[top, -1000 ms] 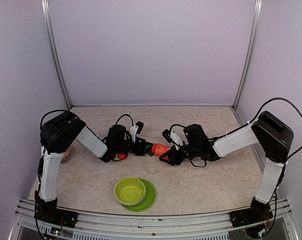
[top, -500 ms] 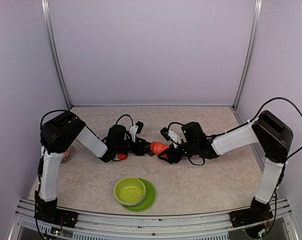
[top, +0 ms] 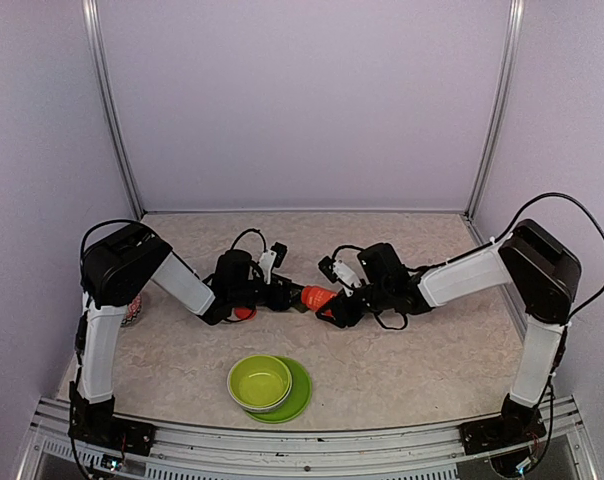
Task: Sort the pills into containers
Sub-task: Pour the pill into the compartment of the pill container.
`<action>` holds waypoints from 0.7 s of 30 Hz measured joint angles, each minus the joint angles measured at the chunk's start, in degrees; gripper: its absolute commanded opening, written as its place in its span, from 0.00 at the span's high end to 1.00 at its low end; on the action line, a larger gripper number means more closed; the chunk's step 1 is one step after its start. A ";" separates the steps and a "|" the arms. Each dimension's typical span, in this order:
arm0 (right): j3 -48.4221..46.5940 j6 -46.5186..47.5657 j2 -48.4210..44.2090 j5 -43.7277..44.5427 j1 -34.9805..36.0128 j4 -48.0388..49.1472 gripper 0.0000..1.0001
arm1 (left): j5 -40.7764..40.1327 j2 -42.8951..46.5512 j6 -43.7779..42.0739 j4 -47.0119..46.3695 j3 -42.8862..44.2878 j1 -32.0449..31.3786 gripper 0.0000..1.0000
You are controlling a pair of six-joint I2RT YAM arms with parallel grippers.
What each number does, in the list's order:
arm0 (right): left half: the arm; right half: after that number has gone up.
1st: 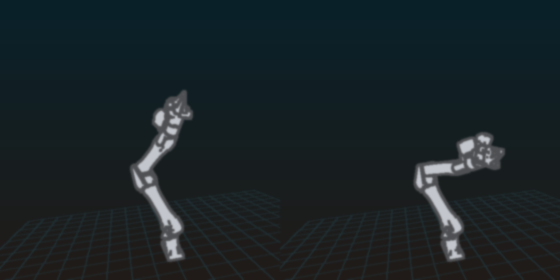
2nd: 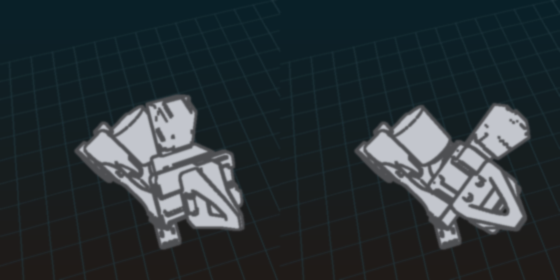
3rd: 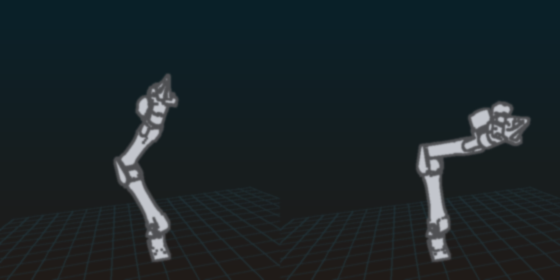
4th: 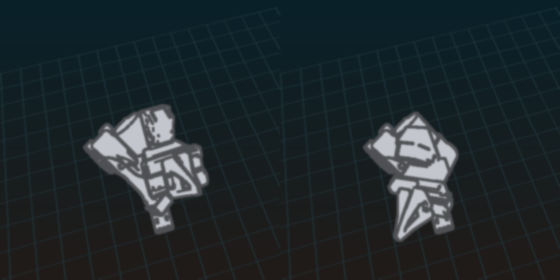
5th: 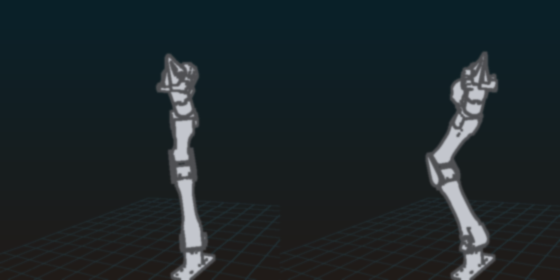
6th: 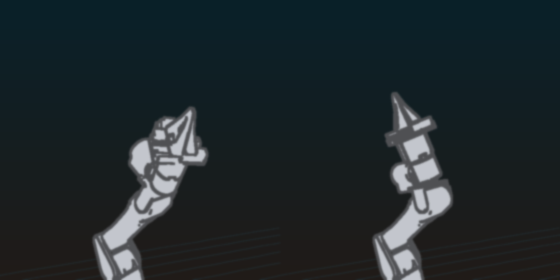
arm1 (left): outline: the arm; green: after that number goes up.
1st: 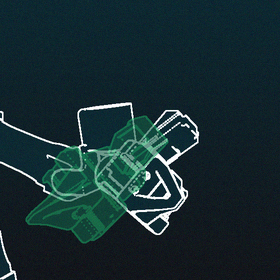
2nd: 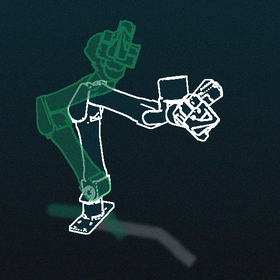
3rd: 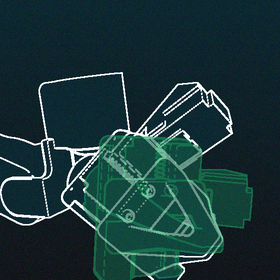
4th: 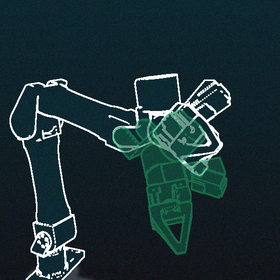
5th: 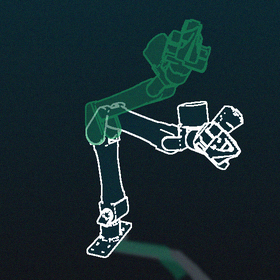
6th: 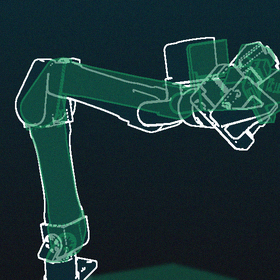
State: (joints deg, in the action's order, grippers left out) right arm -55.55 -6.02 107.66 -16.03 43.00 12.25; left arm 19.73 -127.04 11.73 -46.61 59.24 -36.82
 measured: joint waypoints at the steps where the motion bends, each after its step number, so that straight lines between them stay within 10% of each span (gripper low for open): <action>1: -0.17 0.04 0.17 0.07 0.00 -0.20 0.60 | 0.00 0.00 0.00 -0.02 0.00 0.00 0.36; 21: -5.70 1.79 1.53 2.23 0.83 -9.31 0.58 | 0.02 0.00 0.00 -0.04 -0.02 0.00 0.36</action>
State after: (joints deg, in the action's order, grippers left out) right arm -61.25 -4.23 109.19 -13.80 43.83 2.94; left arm 19.75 -127.04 11.73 -46.65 59.22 -36.82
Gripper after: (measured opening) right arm 0.522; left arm 0.641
